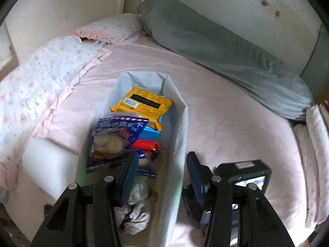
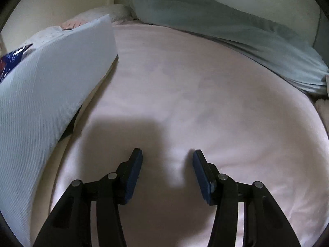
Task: Organize objects
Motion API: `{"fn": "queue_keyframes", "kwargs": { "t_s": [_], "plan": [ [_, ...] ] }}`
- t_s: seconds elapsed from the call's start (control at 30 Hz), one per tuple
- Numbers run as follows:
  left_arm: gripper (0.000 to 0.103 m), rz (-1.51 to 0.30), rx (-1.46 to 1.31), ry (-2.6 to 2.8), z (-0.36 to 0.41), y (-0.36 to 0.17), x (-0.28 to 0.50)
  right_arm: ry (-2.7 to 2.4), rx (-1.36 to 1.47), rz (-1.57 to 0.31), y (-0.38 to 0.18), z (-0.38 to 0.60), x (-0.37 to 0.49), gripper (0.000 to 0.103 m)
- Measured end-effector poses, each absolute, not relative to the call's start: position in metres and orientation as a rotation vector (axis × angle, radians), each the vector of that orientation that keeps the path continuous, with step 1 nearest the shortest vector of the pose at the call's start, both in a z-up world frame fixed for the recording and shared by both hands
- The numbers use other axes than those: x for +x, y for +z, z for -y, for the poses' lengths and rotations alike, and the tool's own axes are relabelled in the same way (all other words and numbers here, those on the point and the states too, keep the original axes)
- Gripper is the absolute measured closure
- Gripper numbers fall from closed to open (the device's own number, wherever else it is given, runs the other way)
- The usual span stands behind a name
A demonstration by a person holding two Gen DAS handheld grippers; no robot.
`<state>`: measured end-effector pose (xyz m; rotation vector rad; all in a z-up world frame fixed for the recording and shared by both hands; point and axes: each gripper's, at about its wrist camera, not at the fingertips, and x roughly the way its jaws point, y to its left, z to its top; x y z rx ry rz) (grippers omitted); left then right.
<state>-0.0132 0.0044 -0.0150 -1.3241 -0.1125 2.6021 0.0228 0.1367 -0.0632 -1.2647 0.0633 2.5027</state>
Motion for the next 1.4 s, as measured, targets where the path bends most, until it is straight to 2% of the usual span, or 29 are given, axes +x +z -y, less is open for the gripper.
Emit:
{"fn": "queue_keyframes", "kwargs": {
  "t_s": [0.03, 0.1, 0.2, 0.27, 0.43, 0.57, 1.17, 1.4],
  "plan": [
    [0.056, 0.107, -1.318, 2.605, -0.004, -0.014, -0.011, 2.47, -1.257, -0.061, -0.065, -0.138, 0.023, 0.024],
    [0.056, 0.118, -1.306, 2.597, -0.001, -0.011, -0.01, 2.39, -1.252, -0.084, -0.067, -0.145, 0.021, 0.006],
    [0.056, 0.176, -1.282, 2.586, 0.007, -0.004, -0.009, 2.437, -1.273, -0.336, -0.071, -0.17, 0.025, 0.003],
    [0.056, 0.226, -1.257, 2.572, 0.012, 0.001, -0.008, 2.47, -1.238, -0.396, -0.069, -0.173, 0.031, 0.003],
    [0.056, 0.26, -1.24, 2.555, 0.016, 0.005, -0.008, 2.41, -1.276, -0.228, -0.069, -0.156, 0.021, 0.003],
    [0.056, 0.203, -1.266, 2.601, 0.017, 0.004, -0.01, 2.43, -1.274, -0.304, -0.069, -0.162, 0.023, 0.002],
    [0.056, 0.263, -1.377, 2.539, 0.027, -0.01, -0.02, 2.423, -1.279, -0.284, -0.065, -0.145, 0.016, 0.002],
    [0.056, 0.352, -1.419, 2.473, 0.026, -0.016, -0.024, 2.424, -1.279, -0.285, -0.065, -0.144, 0.016, 0.002]
  ]
}}
